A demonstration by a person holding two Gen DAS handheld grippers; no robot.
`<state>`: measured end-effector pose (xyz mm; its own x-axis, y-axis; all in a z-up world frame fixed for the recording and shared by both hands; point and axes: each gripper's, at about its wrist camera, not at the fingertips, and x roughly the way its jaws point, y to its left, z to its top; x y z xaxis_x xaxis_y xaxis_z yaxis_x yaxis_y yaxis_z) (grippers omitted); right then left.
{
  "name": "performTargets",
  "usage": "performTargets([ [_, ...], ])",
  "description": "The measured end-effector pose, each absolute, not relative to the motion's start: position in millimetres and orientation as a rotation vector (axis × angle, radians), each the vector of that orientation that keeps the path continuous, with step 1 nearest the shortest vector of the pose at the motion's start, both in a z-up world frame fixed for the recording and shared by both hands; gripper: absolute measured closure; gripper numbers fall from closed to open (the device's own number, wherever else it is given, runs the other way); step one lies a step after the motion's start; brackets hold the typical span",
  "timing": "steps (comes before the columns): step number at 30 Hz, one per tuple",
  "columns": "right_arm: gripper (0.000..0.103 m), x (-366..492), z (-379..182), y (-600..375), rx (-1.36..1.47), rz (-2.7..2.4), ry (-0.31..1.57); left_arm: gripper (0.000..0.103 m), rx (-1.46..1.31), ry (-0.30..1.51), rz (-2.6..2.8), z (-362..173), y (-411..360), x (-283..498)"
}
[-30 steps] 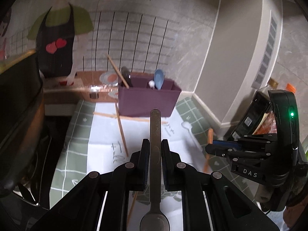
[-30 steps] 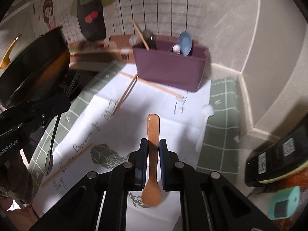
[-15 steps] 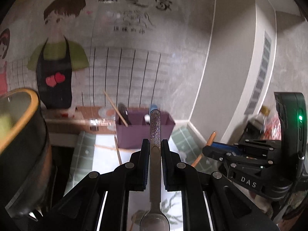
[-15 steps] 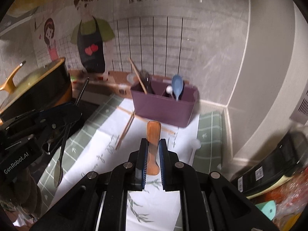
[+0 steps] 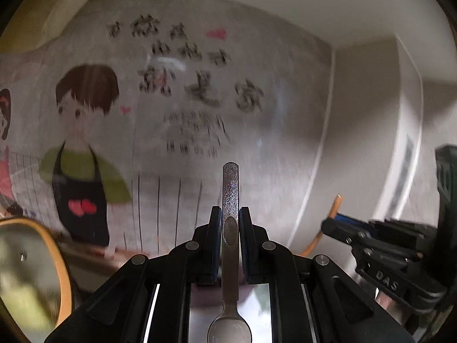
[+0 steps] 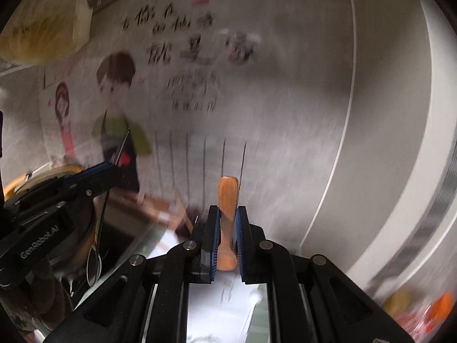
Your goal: Organize utensils
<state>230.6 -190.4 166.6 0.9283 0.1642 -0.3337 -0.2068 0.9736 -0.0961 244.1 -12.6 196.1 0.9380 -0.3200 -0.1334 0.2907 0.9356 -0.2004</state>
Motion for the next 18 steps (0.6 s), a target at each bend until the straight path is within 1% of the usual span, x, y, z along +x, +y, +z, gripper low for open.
performTargets([
  [4,0.093,249.9,199.6,-186.7,-0.134,0.166,0.269,0.091,-0.237,0.107,-0.302,218.1,-0.8,272.7],
  [8,0.093,276.4,211.0,-189.4,-0.108,0.175,0.252,0.091,-0.299,0.089,-0.321,221.1,9.6,300.9],
  [11,0.093,302.5,203.6,-188.8,-0.092,0.186,0.262,0.091,-0.299,0.045,-0.331,206.6,9.5,314.5],
  [14,0.092,329.6,186.9,-186.5,-0.085,0.21,0.287,0.091,-0.265,0.081,-0.296,183.1,-0.9,338.5],
  [18,0.092,366.8,154.7,-184.7,-0.082,0.208,0.35,0.091,-0.287,0.127,-0.257,147.6,-8.7,369.0],
])
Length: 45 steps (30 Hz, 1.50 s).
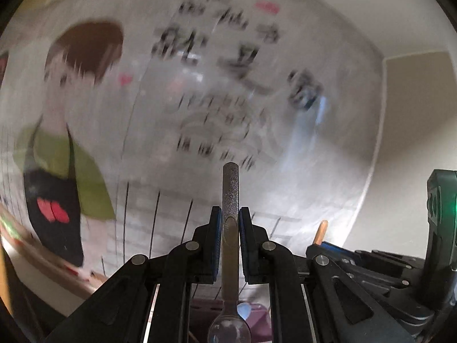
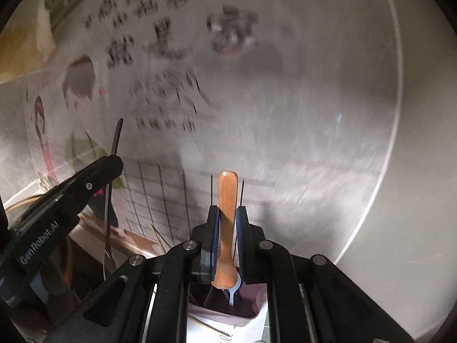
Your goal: Organize utensils
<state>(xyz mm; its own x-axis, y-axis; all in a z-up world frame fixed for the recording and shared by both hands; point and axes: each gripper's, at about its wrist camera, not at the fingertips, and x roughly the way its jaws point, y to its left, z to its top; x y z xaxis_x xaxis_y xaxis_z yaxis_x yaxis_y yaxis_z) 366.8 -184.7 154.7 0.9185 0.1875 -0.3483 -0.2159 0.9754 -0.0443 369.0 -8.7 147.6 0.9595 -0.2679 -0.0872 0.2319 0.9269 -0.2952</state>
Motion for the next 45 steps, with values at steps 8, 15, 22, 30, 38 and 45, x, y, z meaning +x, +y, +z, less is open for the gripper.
performTargets([
  [8,0.092,410.2,100.7,-202.8,-0.045,0.179,0.445,0.091,-0.207,0.159,-0.177,99.6,-44.1,407.9],
  [15,0.092,431.1,70.4,-210.7,-0.037,0.166,0.472,0.091,-0.202,0.095,-0.242,81.1,-52.8,425.8],
  [22,0.092,455.2,40.9,-214.7,-0.019,0.167,0.507,0.091,-0.188,0.11,-0.181,41.7,-49.8,437.6],
  [30,0.092,459.1,9.9,-210.0,-0.039,0.176,0.555,0.091,-0.172,0.242,-0.177,3.6,-58.4,450.9],
  [38,0.091,455.3,-12.9,-215.4,-0.025,0.179,0.637,0.079,-0.154,0.398,-0.14,-11.3,-55.6,449.6],
  [45,0.065,437.6,-7.6,-225.0,-0.012,0.183,0.668,0.058,-0.158,0.499,-0.115,13.5,-44.2,420.6],
])
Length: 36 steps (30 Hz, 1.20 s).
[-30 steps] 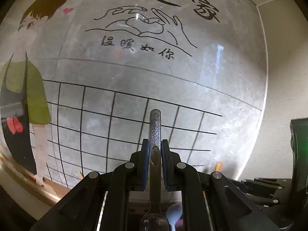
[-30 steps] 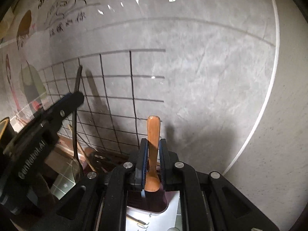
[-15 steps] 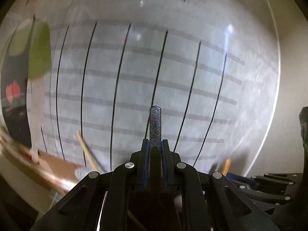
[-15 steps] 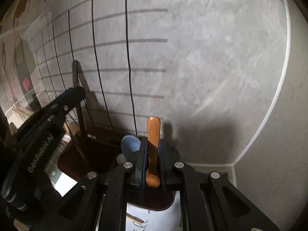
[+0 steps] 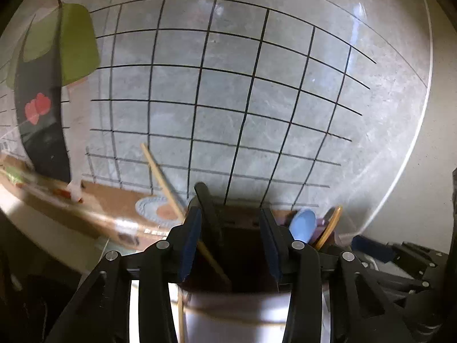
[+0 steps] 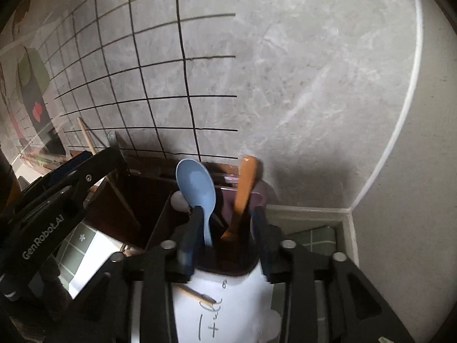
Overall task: Organize utensils
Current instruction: 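Lower both spoons into the purple caddy and open both tools, then move both open tools down toward the loose chopsticks on the mat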
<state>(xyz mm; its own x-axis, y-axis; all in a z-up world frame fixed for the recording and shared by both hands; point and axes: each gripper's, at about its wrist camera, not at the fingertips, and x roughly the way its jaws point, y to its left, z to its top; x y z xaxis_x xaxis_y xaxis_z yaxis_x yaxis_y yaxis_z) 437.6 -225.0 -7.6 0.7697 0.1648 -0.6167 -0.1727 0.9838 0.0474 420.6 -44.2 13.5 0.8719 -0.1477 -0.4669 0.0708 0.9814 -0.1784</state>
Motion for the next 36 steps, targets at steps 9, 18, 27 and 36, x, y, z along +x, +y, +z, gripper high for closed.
performTargets([
  [9,0.044,379.4,10.2,-230.4,-0.073,0.167,0.641,0.039,-0.095,0.641,-0.1,39.0,-39.4,358.6],
  [18,0.003,329.5,-8.4,-205.6,-0.177,0.226,0.662,0.036,-0.106,0.827,-0.069,-21.1,-3.9,301.7],
  [27,0.008,354.9,-66.4,-171.9,-0.281,0.286,0.761,0.036,-0.173,1.0,-0.091,-90.0,26.3,274.8],
  [36,0.029,416.5,-104.7,-164.4,-0.351,0.298,0.854,0.036,-0.142,1.018,-0.146,-97.6,15.2,292.4],
])
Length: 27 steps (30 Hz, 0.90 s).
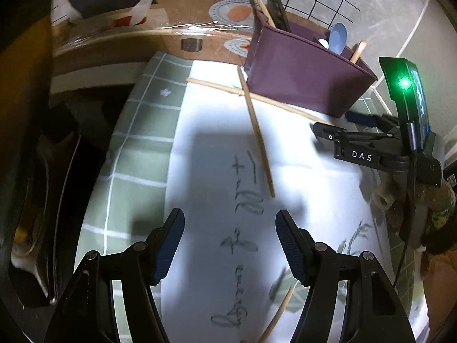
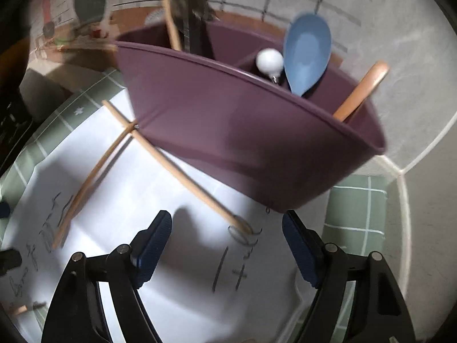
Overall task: Organize utensils
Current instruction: 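Move both open tools down toward the loose chopsticks on the mat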
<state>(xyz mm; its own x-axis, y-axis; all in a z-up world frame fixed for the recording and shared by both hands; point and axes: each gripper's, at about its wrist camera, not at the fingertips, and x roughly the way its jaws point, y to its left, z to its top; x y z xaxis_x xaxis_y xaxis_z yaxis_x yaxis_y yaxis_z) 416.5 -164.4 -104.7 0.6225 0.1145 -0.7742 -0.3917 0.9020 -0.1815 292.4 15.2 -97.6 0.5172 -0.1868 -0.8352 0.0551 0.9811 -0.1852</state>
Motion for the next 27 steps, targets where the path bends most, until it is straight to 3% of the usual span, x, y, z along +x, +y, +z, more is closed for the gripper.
performTargets([
  [1,0.038,421.8,-106.6,-168.5,-0.319,0.309,0.876,0.036,-0.147,1.013,-0.138,-97.2,14.3,297.9],
  [2,0.06,424.7,-108.8,-171.5,-0.29,0.32,0.9,0.036,-0.156,1.008,-0.124,-96.6,14.5,302.5],
  [3,0.066,427.3,-111.4,-175.3,-0.25,0.343,0.935,0.036,-0.17,1.002,-0.107,-95.6,15.1,308.6],
  [4,0.084,425.7,-110.2,-180.3,-0.201,0.359,0.95,0.036,-0.185,0.999,-0.097,-95.1,15.1,316.4],
  [5,0.089,422.0,-110.2,-181.6,-0.2,0.354,0.959,0.036,-0.194,0.997,-0.093,-94.4,14.5,323.8],
  [13,0.096,333.3,-116.2,-192.8,-0.162,0.417,0.99,0.039,-0.104,1.02,0.003,-99.2,-14.3,381.3],
  [17,0.096,286.9,-115.3,-213.6,-0.07,0.436,0.991,0.065,-0.025,1.045,0.009,-105.4,-30.1,399.6],
  [21,0.096,259.7,-113.9,-234.3,-0.03,0.424,0.989,0.075,-0.017,1.038,0.004,-110.6,-30.4,400.9],
  [23,0.094,254.9,-109.5,-240.3,-0.027,0.419,0.973,0.095,-0.015,1.044,-0.023,-110.8,-28.1,396.4],
  [27,0.092,264.0,-95.9,-250.0,-0.03,0.403,0.935,0.097,-0.007,1.05,-0.094,-110.9,-17.2,367.1],
])
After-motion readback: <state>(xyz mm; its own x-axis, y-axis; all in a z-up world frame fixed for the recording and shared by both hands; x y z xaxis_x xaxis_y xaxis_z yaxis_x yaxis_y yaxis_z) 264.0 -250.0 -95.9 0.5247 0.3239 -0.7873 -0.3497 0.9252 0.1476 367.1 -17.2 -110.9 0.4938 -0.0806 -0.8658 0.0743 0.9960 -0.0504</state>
